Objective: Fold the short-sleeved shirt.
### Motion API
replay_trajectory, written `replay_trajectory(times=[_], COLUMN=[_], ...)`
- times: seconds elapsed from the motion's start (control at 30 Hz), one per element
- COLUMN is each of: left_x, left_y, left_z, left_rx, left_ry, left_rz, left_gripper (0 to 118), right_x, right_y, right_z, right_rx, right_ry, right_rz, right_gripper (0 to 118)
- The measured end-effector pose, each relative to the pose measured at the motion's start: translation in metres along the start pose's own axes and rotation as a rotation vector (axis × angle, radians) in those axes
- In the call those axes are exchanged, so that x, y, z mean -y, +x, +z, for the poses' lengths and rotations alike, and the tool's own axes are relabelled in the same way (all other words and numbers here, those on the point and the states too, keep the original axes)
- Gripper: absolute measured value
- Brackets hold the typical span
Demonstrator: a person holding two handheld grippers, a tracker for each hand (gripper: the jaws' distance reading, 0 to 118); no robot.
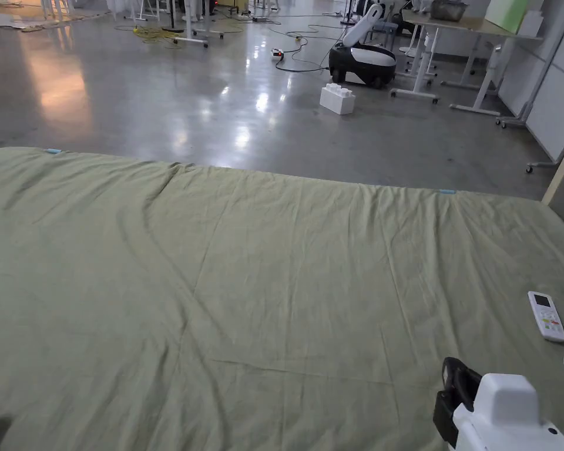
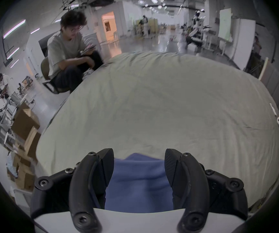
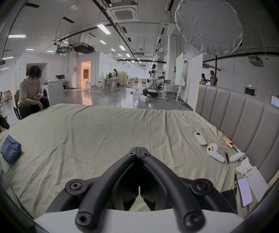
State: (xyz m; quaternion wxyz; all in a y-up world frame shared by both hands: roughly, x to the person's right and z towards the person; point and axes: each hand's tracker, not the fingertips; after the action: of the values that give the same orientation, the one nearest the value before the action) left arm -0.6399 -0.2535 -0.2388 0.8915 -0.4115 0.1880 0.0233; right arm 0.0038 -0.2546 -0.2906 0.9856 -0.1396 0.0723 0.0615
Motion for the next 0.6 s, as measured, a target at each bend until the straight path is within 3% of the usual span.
replay_trajectory(times=[0.23, 0.5, 0.6], left_x=[0.027, 0.061, 0.064], left_y=[0.105, 0.225, 0.254], left_z=[0.006, 0.043, 0.052], left_rx=[0.132, 0.194, 0.183], left_ry=[0.204, 0.468, 0.51], left_rz=[-0.004, 0.034, 0.045], left_gripper=[36, 26, 15], right_x=[0.0, 0.005, 0.011], right_y=[-0.009, -0.016, -0.017], right_z=[-0.001, -0.009, -0.011], right_rx=[-0.014, 0.0, 0.013], right_ry=[0.013, 0.03, 0.037], right_rz=[-0.008, -0.015, -0.019], right_gripper=[1, 1, 1])
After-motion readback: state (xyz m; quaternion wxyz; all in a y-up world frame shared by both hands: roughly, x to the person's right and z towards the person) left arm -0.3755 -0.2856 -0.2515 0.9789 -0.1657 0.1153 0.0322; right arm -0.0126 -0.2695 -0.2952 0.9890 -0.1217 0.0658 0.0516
